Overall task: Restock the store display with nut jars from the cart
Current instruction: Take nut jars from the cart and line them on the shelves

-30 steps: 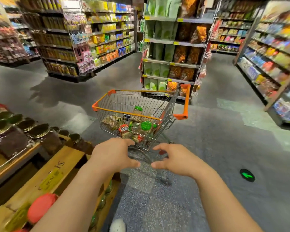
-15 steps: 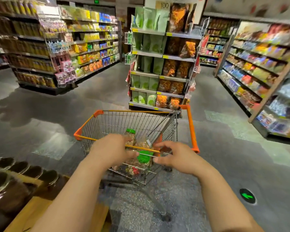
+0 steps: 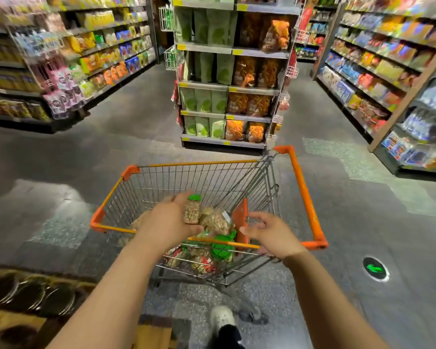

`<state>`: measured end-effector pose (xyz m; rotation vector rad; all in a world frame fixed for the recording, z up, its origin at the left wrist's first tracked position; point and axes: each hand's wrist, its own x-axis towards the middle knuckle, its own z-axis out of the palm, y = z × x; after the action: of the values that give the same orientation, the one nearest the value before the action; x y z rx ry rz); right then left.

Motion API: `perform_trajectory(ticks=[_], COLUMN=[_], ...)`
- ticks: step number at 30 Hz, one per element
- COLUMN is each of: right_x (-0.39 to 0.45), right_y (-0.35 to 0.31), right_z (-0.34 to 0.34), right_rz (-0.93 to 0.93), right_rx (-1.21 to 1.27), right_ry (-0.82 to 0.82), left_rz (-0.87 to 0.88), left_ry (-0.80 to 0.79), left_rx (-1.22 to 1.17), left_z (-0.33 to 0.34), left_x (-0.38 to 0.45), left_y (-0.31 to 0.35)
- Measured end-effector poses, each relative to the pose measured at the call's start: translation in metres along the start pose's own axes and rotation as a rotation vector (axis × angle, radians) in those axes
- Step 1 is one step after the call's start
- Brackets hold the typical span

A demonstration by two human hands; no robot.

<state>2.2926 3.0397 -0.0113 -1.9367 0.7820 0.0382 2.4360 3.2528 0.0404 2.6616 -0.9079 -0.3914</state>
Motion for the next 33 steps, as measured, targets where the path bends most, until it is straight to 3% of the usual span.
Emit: perform_trajectory(ticks=[5,8,19,22,27,33], right_x=[0.087,0.143,0.288,0.319,0.369,0.363], right_y=[0.030,0.050,0.125,0.169,0.293,0.228], right_z=[0.014,0.023,0.065,0.089,0.152,0.137], right_rz=[0.223,0.321,0.476,0.619,0.710,0.833], right_rx=[0.168,0.297,0.374,0.586,0.697,0.839], right_ry=[0.045,-0.017,-0.095,-0.139,-0.150,-0.121], left_rz=[-0.023,-0.045,-0.184,-0.209,-0.301,-0.260], left_ry=[-0.090,-0.160,-0.454,-0.526,-0.594,-0.645], left_rx=[-0.013,0.020,-0.005,-0.019,-0.079,-0.174], left_z=[0.031,0.051,0.155,0.188,0.235,0.278], left_x=[0.064,0.109,0.254,0.281,0.312,0.348], left_y=[-0.016,-0.025,-0.052,-0.060,-0.072,-0.082])
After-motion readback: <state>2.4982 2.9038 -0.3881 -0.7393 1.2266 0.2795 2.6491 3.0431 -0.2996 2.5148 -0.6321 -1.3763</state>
